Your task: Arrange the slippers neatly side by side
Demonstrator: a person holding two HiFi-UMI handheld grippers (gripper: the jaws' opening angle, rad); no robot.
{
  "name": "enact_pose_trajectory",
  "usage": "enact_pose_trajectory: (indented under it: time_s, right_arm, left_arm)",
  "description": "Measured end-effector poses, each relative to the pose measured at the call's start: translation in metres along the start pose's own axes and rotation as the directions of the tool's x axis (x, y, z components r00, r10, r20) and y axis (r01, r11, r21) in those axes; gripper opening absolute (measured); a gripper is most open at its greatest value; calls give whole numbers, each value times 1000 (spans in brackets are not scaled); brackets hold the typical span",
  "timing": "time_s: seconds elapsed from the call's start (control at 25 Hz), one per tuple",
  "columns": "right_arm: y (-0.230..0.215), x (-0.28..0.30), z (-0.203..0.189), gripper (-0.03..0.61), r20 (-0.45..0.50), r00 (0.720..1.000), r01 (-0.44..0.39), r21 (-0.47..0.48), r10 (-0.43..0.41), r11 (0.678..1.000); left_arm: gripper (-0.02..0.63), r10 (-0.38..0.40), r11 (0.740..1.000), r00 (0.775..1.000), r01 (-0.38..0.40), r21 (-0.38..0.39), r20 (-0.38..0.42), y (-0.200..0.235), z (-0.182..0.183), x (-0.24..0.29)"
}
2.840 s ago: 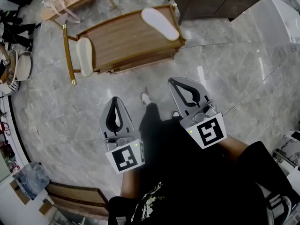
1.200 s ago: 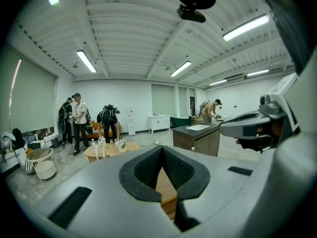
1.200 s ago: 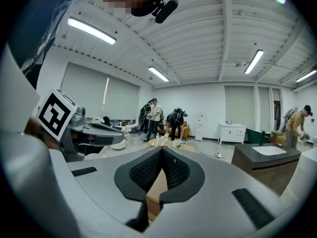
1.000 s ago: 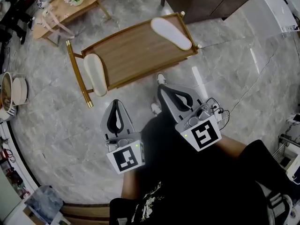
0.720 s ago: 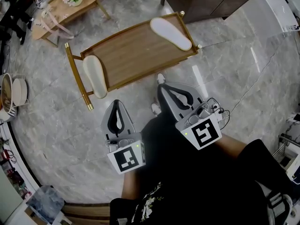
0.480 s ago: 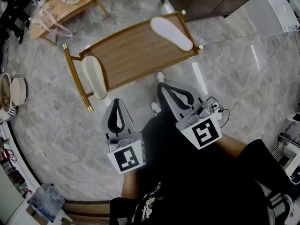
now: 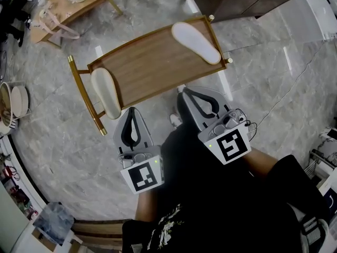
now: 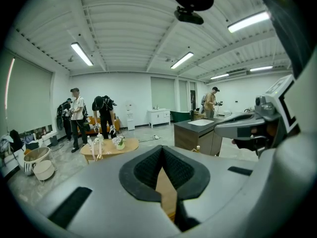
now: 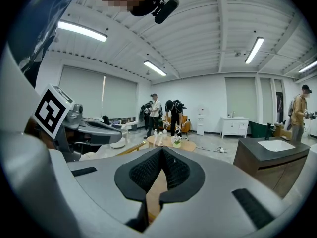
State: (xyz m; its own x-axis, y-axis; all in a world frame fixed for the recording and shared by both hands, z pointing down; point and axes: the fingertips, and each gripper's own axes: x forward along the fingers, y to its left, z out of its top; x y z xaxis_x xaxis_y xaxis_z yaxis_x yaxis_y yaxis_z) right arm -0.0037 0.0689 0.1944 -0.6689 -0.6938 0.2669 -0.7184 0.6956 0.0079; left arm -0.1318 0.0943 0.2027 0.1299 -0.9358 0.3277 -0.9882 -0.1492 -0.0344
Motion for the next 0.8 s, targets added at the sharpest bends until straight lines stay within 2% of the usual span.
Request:
enact_pose_trajectory:
  time_s: [0.56,0.8]
  right_arm:
    - [-82,60,19,-9,18,1000,-15,8,15,1000]
    - [-114,78,19,-9,14,999,-53,15,52,999]
  left_arm:
    - [2,7,1000,1000,-7,27,-8,-5,38,90]
    - [2,37,999,999,-36,27,-32,-13,45,120]
